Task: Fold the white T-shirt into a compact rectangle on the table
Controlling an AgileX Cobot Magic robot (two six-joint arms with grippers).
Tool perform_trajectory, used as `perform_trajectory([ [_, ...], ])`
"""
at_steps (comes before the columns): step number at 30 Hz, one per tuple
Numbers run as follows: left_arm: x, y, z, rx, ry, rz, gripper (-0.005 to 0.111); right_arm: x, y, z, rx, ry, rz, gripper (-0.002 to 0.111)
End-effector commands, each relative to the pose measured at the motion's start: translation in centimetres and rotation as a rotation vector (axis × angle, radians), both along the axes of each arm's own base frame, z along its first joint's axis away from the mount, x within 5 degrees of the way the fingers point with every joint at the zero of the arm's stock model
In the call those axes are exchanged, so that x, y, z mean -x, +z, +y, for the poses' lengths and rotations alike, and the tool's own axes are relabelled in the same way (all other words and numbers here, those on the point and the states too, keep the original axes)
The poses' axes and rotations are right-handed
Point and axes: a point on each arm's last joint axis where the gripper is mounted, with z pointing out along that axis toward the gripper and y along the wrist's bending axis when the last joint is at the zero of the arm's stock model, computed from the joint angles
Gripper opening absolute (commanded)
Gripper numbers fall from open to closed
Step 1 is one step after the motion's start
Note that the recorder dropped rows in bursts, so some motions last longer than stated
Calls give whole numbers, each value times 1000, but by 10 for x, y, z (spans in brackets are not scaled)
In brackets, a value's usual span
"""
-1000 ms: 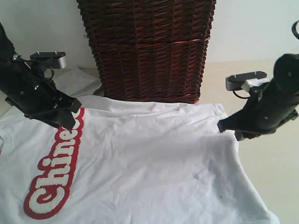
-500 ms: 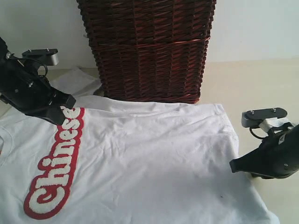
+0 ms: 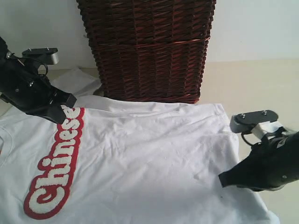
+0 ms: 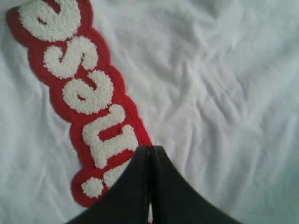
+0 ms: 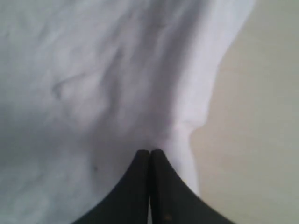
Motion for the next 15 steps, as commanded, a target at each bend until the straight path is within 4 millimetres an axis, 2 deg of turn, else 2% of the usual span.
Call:
perform_trajectory([
  [1, 0, 4, 0, 10, 7, -15, 0, 7, -11, 12, 22, 71, -3, 0],
  [9, 2, 3, 0, 10, 1, 7, 0, 7, -48, 15, 77, 81, 146, 0],
  [12, 2, 3, 0, 10, 1, 7, 0, 10, -46, 39, 61, 174, 172, 0],
  [15, 3, 3, 0, 10, -1, 13, 0, 22, -45, 53, 61, 260, 223, 0],
])
